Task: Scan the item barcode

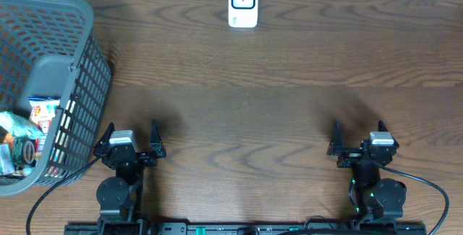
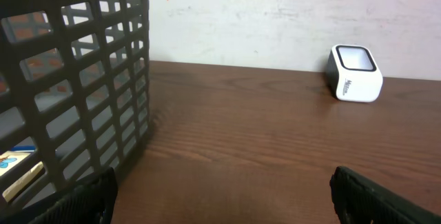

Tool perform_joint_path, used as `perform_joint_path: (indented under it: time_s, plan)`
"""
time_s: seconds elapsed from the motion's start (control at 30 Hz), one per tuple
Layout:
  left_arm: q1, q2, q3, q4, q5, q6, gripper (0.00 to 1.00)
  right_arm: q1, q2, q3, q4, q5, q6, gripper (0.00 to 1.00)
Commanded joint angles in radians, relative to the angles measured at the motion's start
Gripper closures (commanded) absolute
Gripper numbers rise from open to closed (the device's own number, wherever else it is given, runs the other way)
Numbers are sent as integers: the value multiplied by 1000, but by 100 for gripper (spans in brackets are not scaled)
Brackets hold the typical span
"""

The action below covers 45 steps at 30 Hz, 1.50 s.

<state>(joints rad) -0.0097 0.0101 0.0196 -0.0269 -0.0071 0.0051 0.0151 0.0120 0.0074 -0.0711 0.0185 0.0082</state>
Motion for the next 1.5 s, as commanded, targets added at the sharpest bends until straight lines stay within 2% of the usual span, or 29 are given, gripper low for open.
perform_joint_path:
  time_s: [0.0, 0.27, 0.4, 0.5, 0.63, 0.77, 0.9, 1.0, 1.07, 1.23, 1.47]
  plan:
    - [-4, -5, -16, -42, -38, 18, 2, -8, -5, -2, -4, -2, 14, 1]
    - [-4, -5, -16, -19, -9, -6, 3, -8, -5, -2, -4, -2, 14, 1]
    - [-4, -5, -16, 49, 332, -237, 2, -8, -5, -2, -4, -2, 14, 1]
    - [-4, -5, -16, 149, 454, -320, 2, -8, -5, -2, -4, -2, 14, 1]
    - [-4, -5, -16, 401, 483, -404, 2, -8, -5, -2, -4, -2, 14, 1]
    - [-4, -4, 8, 646, 438, -411, 2, -8, -5, -2, -4, -2, 14, 1]
    - [-4, 29, 134, 658, 287, -400, 3, -8, -5, -2, -4, -2, 14, 1]
    - [-4, 124, 305, 552, 256, -285, 2, -8, -5, -2, -4, -2, 14, 1]
    - [-3, 222, 454, 407, 254, -190, 2, -8, -5, -2, -4, -2, 14, 1]
    - [3, 581, 947, -88, 176, -58, 3, -8, -5, -2, -4, -2, 14, 1]
    - [52, 1060, 1635, -693, 135, 126, 3, -8, -4, -2, -4, -2, 14, 1]
